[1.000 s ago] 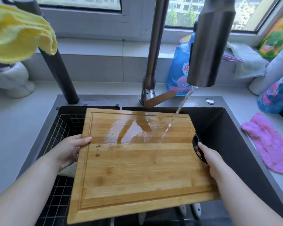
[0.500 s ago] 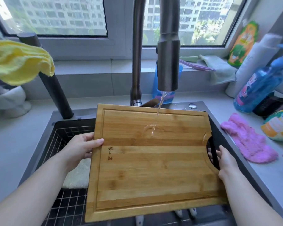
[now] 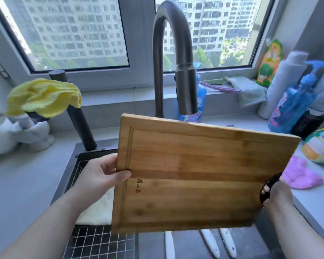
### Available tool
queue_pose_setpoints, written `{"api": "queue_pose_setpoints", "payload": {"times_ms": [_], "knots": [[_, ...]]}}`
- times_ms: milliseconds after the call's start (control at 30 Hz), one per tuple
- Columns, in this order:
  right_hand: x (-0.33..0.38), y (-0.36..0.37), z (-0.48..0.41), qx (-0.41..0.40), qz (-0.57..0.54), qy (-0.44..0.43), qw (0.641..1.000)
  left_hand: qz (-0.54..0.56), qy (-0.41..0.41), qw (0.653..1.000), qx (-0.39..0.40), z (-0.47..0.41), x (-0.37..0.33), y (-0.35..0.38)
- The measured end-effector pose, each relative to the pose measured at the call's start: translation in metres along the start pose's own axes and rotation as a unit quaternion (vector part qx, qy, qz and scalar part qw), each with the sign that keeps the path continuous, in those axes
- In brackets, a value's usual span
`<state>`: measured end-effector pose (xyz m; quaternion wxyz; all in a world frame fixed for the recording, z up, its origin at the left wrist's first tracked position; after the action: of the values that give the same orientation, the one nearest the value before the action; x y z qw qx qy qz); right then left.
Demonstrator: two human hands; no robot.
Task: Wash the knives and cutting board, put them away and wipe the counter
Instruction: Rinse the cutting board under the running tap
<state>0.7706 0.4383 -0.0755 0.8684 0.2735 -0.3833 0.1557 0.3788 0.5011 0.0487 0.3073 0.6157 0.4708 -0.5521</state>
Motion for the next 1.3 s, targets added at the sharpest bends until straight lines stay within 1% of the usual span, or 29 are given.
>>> {"api": "queue_pose_setpoints", "payload": {"times_ms": [100,133,167,200,233,267,300,333,367,400,433,467,500,533,567,600,633,700,767,833,867,933,1000,1033,1200,1233,1300], "knots": [[0.009,0.015,-0.003,0.086,-0.08,-0.003,0.993,-0.019,0.06,0.998,0.008,0.001,-0.013,-0.003],[0.009,0.02,-0.008,0.125,-0.07,-0.003,0.99,-0.03,0.074,0.997,0.006,0.002,-0.014,-0.007],[0.006,0.025,-0.007,0.157,-0.034,0.006,0.987,-0.034,0.082,0.996,0.003,0.003,-0.016,-0.009],[0.015,0.017,-0.013,0.151,0.046,-0.04,0.987,-0.048,0.095,0.994,0.001,0.005,-0.015,-0.013],[0.017,0.005,-0.029,0.206,0.054,-0.09,0.973,-0.056,0.103,0.993,0.0,0.008,-0.019,-0.014],[0.01,0.008,-0.039,0.348,0.019,-0.07,0.935,-0.073,0.116,0.991,-0.002,0.009,-0.019,-0.016],[0.005,0.008,-0.042,0.44,0.007,-0.037,0.897,-0.083,0.12,0.989,-0.003,0.011,-0.02,-0.017],[0.0,0.01,-0.036,0.474,0.02,-0.026,0.88,-0.106,0.135,0.985,-0.02,0.011,-0.016,-0.022],[-0.006,0.015,-0.028,0.483,0.047,-0.03,0.874,-0.122,0.13,0.983,-0.033,0.013,-0.017,-0.024],[-0.012,0.022,-0.016,0.459,0.078,-0.016,0.885,-0.143,0.136,0.98,-0.035,0.015,-0.012,-0.03],[-0.021,0.031,-0.001,0.426,0.097,0.032,0.899,-0.162,0.139,0.977,-0.029,0.017,-0.013,-0.033],[-0.023,0.04,0.013,0.416,0.087,0.108,0.899,-0.187,0.137,0.973,-0.009,0.018,-0.009,-0.036],[-0.021,0.045,0.025,0.392,0.101,0.144,0.903,-0.205,0.127,0.971,0.003,0.02,-0.008,-0.039],[-0.016,0.042,0.022,0.354,0.115,0.136,0.918,-0.223,0.123,0.967,0.014,0.022,-0.003,-0.043],[-0.012,0.035,0.021,0.302,0.166,0.118,0.931,-0.235,0.121,0.964,0.013,0.024,0.002,-0.047],[-0.012,0.028,0.021,0.255,0.217,0.118,0.935,-0.245,0.118,0.962,0.02,0.026,0.009,-0.05],[-0.012,0.024,0.024,0.234,0.275,0.134,0.923,-0.259,0.126,0.958,0.019,0.028,0.014,-0.053],[-0.023,0.019,0.027,0.213,0.378,0.168,0.885,-0.307,0.146,0.94,0.031,0.033,0.025,-0.055],[-0.031,0.017,0.027,0.156,0.436,0.154,0.873,-0.376,0.165,0.91,0.058,0.036,0.036,-0.053],[-0.038,0.02,0.026,0.12,0.462,0.113,0.871,-0.441,0.188,0.875,0.073,0.041,0.046,-0.05],[-0.041,0.021,0.02,0.111,0.483,0.086,0.865,-0.458,0.19,0.865,0.082,0.043,0.05,-0.048],[-0.046,0.022,0.017,0.1,0.491,0.057,0.863,-0.478,0.183,0.855,0.086,0.045,0.056,-0.047],[-0.051,0.022,0.014,0.099,0.49,0.054,0.864,-0.527,0.179,0.827,0.081,0.047,0.063,-0.046],[-0.052,0.024,0.016,0.099,0.49,0.058,0.864,-0.549,0.19,0.811,0.072,0.048,0.067,-0.046],[-0.052,0.03,0.017,0.091,0.473,0.042,0.876,-0.59,0.184,0.785,0.055,0.046,0.08,-0.044],[-0.052,0.032,0.02,0.087,0.471,0.04,0.877,-0.599,0.194,0.775,0.047,0.047,0.084,-0.045],[-0.054,0.032,0.018,0.079,0.462,0.032,0.883,-0.597,0.177,0.781,0.045,0.046,0.091,-0.049]]}}
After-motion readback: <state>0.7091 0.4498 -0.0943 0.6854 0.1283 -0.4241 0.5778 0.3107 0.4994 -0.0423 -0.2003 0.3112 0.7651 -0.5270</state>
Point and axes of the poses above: each hand's wrist, its own z-axis away from the middle knuckle, its own y-axis out of the palm, x = y × z, the point moved 6 cm from there along -z, towards the middle knuckle, and after that the axes turned 7 degrees about y, right-handed, at the moved point
